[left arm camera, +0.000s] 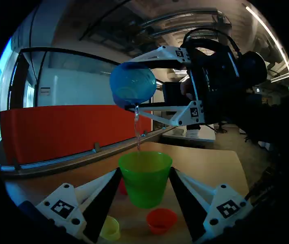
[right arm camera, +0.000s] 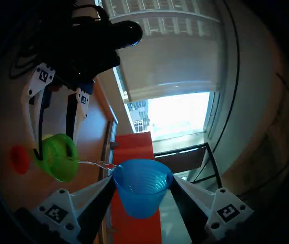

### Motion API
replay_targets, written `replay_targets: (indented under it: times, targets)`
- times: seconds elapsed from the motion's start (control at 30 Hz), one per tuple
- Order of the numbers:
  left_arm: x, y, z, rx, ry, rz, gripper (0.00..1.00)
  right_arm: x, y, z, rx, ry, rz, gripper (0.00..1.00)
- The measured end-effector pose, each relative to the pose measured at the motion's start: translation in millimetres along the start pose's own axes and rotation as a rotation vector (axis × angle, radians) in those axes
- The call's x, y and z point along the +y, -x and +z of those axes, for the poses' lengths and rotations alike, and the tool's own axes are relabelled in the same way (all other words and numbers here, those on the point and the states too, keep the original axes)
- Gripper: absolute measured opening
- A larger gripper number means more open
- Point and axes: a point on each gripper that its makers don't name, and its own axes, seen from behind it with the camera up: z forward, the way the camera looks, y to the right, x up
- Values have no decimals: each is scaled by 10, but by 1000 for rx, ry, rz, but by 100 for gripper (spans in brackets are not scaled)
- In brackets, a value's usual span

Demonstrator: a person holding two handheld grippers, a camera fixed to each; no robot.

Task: Pour water

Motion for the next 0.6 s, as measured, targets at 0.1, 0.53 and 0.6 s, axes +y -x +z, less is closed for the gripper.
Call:
replay_targets:
  times: [0.1,0.53,0.6]
  targets:
    - [0,4,5,0,0,0,85,-10,3,2,-1,-1,-12,92]
    - [9,-5,16,1,-1,2,85,13,-7,2,-1,3,-58,92]
    - [13,-10,16,1,-1,3,85,11,-12,1,-2,3,-68,92]
